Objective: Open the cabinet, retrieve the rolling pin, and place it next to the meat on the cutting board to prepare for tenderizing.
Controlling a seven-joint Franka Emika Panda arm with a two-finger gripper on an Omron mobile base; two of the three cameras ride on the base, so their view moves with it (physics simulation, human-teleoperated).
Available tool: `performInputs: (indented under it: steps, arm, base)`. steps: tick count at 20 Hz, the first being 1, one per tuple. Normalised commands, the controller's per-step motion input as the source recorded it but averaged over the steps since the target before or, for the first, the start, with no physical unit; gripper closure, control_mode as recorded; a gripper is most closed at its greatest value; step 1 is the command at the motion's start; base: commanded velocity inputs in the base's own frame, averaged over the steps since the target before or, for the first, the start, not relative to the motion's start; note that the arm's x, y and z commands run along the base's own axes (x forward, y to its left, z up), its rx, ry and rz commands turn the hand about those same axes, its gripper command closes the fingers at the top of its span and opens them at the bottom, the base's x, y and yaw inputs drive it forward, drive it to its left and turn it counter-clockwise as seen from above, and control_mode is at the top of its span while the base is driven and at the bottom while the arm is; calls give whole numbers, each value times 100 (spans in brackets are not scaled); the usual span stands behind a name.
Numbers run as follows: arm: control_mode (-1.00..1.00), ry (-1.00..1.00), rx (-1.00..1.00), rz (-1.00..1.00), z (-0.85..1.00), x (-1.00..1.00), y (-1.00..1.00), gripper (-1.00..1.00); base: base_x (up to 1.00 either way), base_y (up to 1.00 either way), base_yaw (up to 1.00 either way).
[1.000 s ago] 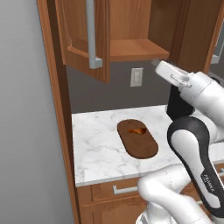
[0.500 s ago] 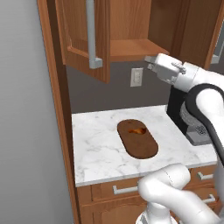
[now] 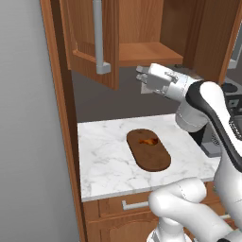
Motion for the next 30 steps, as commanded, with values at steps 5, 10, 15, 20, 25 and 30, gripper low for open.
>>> performInputs:
  steps: [5, 10, 15, 20, 25, 30]
  arm:
    - [-100, 0, 4, 4, -5, 33, 38, -100]
    - [-100, 0, 1, 5, 0, 13, 46, -100]
    - [-100, 0, 0, 11, 0, 0, 60, -100]
    - [-100, 0, 0, 13, 0, 0, 64, -100]
    - [-100, 0, 0, 14, 0, 0, 66, -100]
    - [-100, 0, 0, 15, 0, 7, 70, -100]
  base:
    - [0, 0, 0]
    - [0, 0, 0]
    - [0, 0, 0]
    - [0, 0, 0]
    - [0, 0, 0]
    - [0, 0, 0]
